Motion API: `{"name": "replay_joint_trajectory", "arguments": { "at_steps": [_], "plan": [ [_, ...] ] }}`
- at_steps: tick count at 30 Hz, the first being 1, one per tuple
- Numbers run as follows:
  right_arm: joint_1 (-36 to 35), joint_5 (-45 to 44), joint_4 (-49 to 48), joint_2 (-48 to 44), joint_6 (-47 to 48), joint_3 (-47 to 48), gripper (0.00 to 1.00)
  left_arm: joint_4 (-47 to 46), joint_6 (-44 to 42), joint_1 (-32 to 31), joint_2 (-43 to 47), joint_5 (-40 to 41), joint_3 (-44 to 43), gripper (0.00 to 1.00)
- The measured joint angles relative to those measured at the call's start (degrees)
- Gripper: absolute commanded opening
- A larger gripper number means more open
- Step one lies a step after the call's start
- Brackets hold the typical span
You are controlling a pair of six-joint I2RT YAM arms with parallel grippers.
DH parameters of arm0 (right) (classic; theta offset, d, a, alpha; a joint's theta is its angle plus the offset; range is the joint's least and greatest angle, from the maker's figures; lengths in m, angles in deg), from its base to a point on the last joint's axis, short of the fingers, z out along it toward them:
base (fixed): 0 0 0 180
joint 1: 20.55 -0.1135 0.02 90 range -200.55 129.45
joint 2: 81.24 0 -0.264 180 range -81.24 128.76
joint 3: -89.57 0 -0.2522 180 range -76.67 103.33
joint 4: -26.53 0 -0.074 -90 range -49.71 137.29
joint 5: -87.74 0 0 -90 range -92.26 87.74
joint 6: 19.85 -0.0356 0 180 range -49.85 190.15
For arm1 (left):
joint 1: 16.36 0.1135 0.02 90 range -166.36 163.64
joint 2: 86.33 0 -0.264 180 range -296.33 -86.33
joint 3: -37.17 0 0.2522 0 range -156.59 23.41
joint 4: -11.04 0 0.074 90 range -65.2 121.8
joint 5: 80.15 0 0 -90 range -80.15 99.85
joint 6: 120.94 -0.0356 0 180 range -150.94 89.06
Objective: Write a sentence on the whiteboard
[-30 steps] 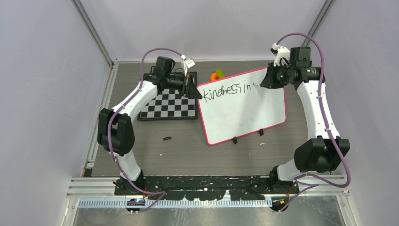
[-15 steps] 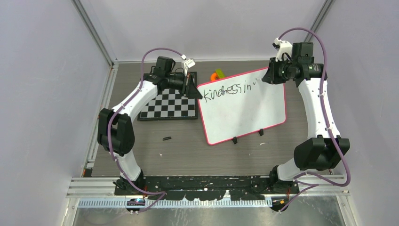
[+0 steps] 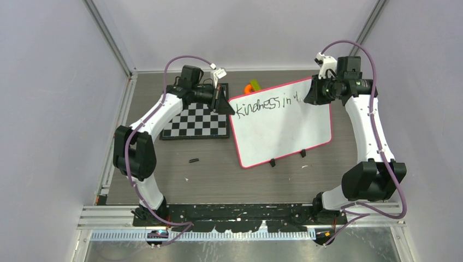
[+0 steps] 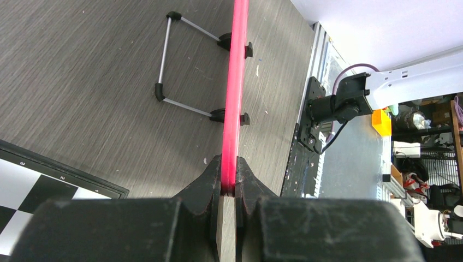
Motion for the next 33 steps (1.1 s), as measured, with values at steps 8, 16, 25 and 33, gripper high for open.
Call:
{"name": "replay_joint_trajectory", "arguments": {
  "at_steps": [8, 16, 25, 33],
  "plan": [
    [-0.11, 0.79, 0.55, -1.84, 0.15, -3.48, 0.0, 0.0, -0.15, 0.0, 0.0, -0.02, 0.0, 0.0],
    [0.04, 4.46, 2.14, -1.84, -0.22, -1.22, 0.0, 0.0, -0.15, 0.0, 0.0, 0.0, 0.0, 0.0],
    [4.96, 4.96, 1.77, -1.79, -0.63, 1.11, 0.0, 0.0, -0.17, 0.0, 0.0, 0.0, 0.0, 0.0],
    [4.81, 4.98, 1.01, -0.2, -0.9, 2.21, 0.0, 0.02, -0.17, -0.07, 0.0, 0.0, -0.09, 0.0]
  ]
}}
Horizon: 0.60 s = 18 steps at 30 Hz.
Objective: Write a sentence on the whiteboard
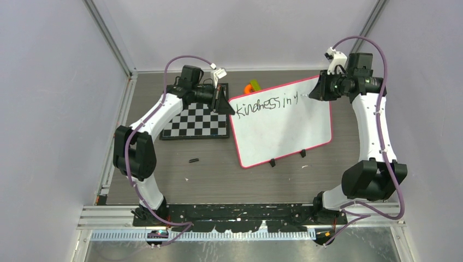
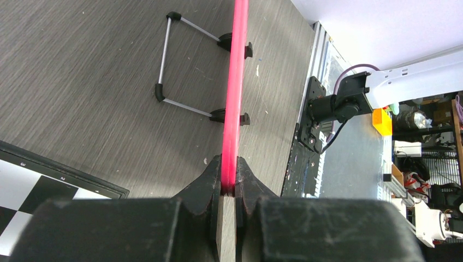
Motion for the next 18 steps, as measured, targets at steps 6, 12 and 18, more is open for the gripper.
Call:
{"name": "replay_joint_trajectory", "arguments": {
  "at_steps": [6, 12, 18],
  "plan": [
    [-0.15, -0.02, -0.94, 1.68, -0.42, 0.22, 0.0, 0.0, -0.02, 0.0, 0.0, 0.0, 0.0, 0.0],
    [-1.01, -0.02, -0.96, 2.01, -0.46, 0.31, 0.0, 0.02, 0.0, 0.0, 0.0, 0.0, 0.0, 0.0],
    [-1.4, -0.11, -1.09, 1.97, -0.13, -0.07, 0.0, 0.04, 0.02, 0.0, 0.0, 0.0, 0.0, 0.0]
  ]
}}
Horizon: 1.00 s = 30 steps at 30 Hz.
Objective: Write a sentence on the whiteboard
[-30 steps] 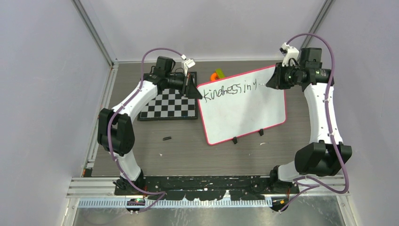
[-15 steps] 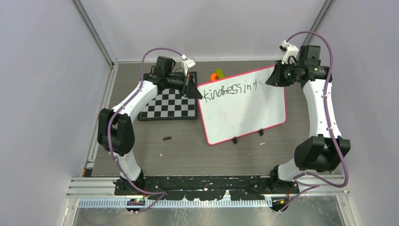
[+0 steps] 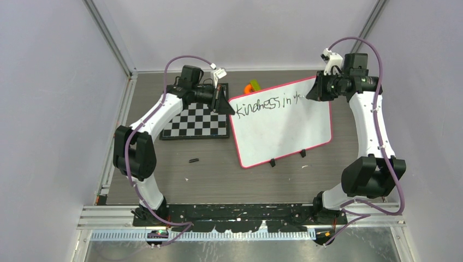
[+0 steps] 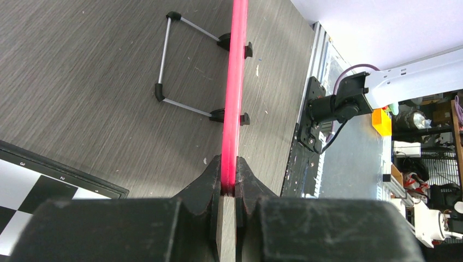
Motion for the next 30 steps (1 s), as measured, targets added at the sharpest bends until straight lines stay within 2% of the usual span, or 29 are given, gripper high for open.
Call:
{"name": "replay_joint_trajectory", "arguments": {
  "at_steps": [30],
  "plan": [
    [-1.18, -2.67, -0.42, -0.57, 0.35, -0.13, 0.0, 0.04, 0.04, 0.0, 0.0, 0.0, -0.02, 0.0]
  ]
}}
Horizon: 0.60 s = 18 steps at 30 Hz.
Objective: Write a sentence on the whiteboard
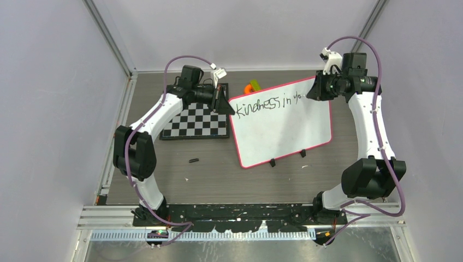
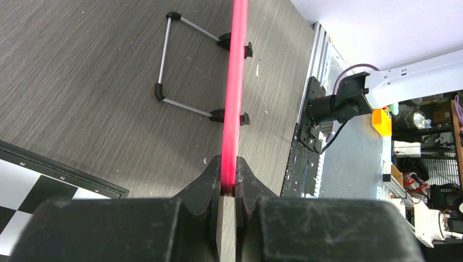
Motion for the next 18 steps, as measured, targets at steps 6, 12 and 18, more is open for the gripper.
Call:
{"name": "replay_joint_trajectory", "arguments": {
  "at_steps": [6, 12, 18],
  "plan": [
    [0.28, -0.07, -0.02, -0.02, 0.02, 0.0, 0.0, 0.0, 0.0, 0.0, 0.0, 0.0, 0.0, 0.0],
    [0.42, -0.15, -0.09, -0.02, 0.02, 0.0, 0.0, 0.0, 0.0, 0.0, -0.02, 0.0, -0.02, 0.0],
    [0.5, -1.01, -0.31, -0.02, 0.04, 0.09, 0.0, 0.0, 0.0, 0.0, -0.02, 0.0, -0.02, 0.0]
  ]
}}
